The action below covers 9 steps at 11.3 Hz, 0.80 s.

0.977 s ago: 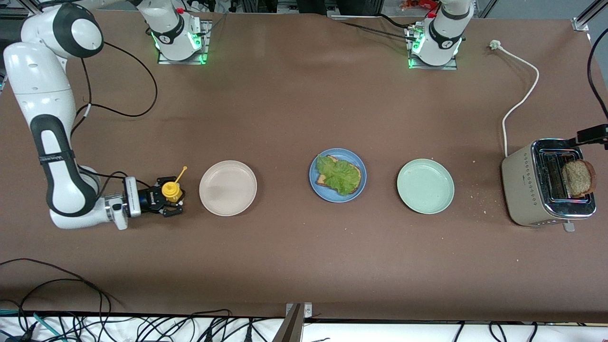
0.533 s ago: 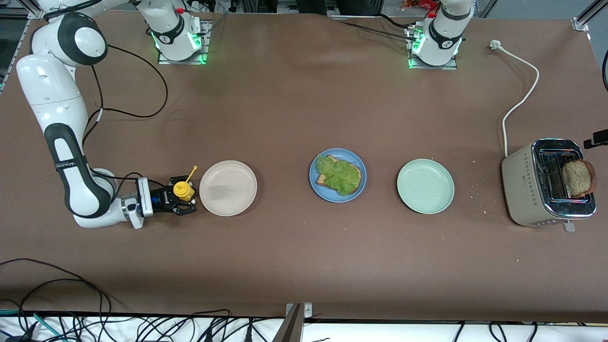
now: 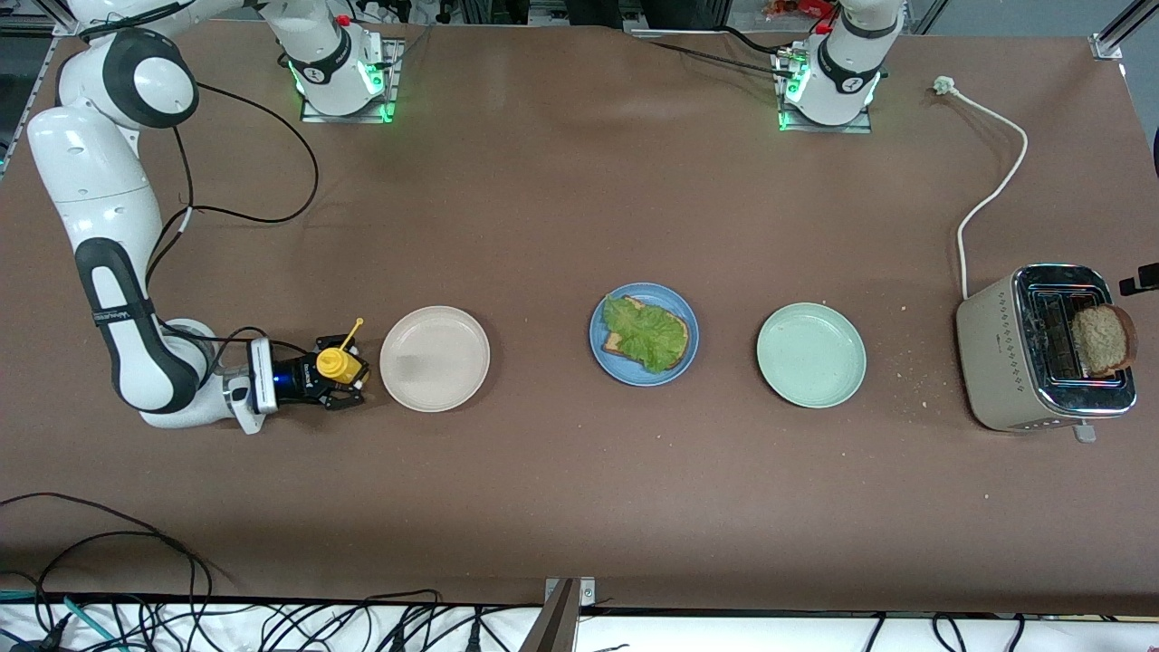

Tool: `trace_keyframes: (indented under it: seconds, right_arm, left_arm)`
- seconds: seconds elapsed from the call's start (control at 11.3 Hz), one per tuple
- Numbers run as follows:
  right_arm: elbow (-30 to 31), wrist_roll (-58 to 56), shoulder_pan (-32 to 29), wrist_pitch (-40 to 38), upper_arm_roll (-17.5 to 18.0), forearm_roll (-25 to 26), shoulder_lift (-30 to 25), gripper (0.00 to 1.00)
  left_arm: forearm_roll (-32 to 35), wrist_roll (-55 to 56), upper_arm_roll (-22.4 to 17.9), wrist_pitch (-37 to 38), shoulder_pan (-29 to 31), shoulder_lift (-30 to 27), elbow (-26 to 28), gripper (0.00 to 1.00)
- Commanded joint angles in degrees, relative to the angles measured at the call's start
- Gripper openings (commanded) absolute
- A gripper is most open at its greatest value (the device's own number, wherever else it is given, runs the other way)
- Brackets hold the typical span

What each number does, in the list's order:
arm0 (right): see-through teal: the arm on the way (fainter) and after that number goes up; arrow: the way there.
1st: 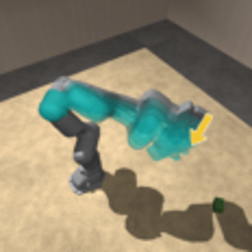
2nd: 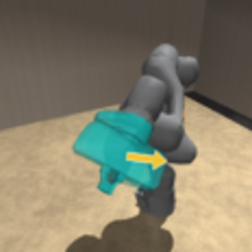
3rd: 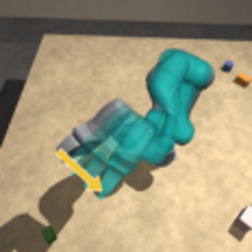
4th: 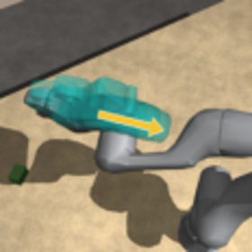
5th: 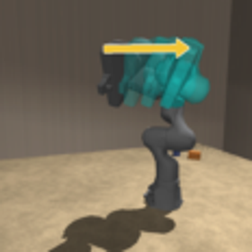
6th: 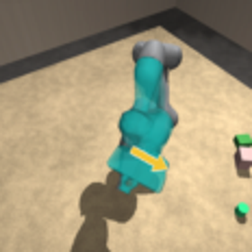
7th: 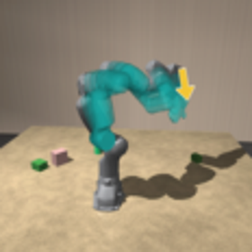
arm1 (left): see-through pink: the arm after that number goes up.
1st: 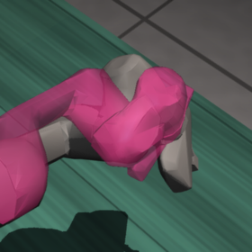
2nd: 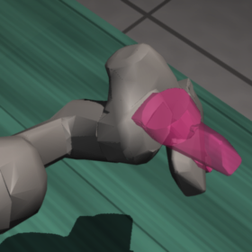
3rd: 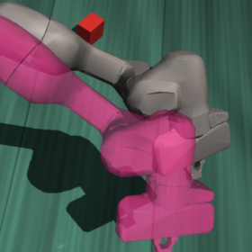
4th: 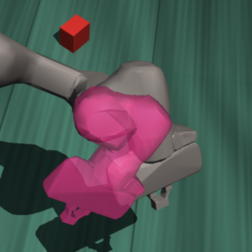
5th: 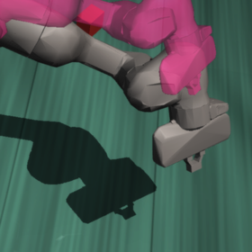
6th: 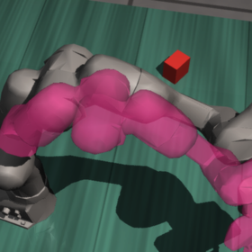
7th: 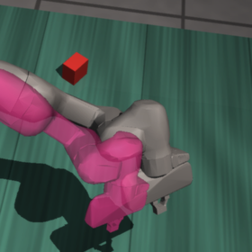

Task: Make sandwich in blue plate with both arms
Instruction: 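Lower the mustard with the right gripper while the left gripper reaches the toaster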

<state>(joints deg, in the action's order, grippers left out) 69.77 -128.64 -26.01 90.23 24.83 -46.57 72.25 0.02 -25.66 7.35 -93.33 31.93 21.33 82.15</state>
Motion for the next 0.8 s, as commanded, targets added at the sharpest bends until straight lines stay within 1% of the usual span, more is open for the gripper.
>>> trace_keyframes:
  seconds: [0.0,0.09,0.18,0.27,0.36,0.44,0.62,0.71]
  right_arm:
    - [-0.33,-3.09,-2.47,-1.46,0.92,-5.01,5.01,0.15]
    - [-0.33,-3.19,-2.64,-1.55,0.83,-6.32,5.18,0.27]
    - [-0.42,-3.11,-2.73,-1.64,0.66,-8.51,5.45,0.81]
    - [-0.42,-3.02,-2.65,-2.68,0.66,-9.75,5.88,1.00]
    - [-0.51,-2.93,-2.65,-2.87,0.66,-10.02,5.80,1.00]
    - [-0.86,-2.84,-2.65,-2.87,0.48,-10.03,5.63,1.00]
    - [-1.21,-2.75,-2.82,-3.92,-0.57,-8.54,4.75,1.00]
    - [-1.21,-2.84,-3.00,-4.01,-0.75,-7.40,4.22,1.00]
  left_arm:
    - [1.03,-1.41,0.21,-2.90,0.68,3.97,-2.52,1.00]
    - [1.12,-3.32,0.21,-4.83,1.29,5.37,-2.52,1.00]
    - [1.03,-4.82,0.21,-7.11,1.30,6.69,-2.52,1.00]
    - [0.51,-3.79,0.21,-7.48,1.73,7.83,-2.52,1.00]
    - [0.33,-3.17,0.21,-7.66,1.74,8.46,-2.52,1.00]
    - [0.33,-0.73,0.21,-7.66,1.74,8.72,-2.52,0.89]
    - [0.33,0.53,0.29,-7.75,1.65,9.33,-2.52,0.38]
    - [0.42,0.09,0.29,-7.75,1.65,9.43,-2.52,0.09]
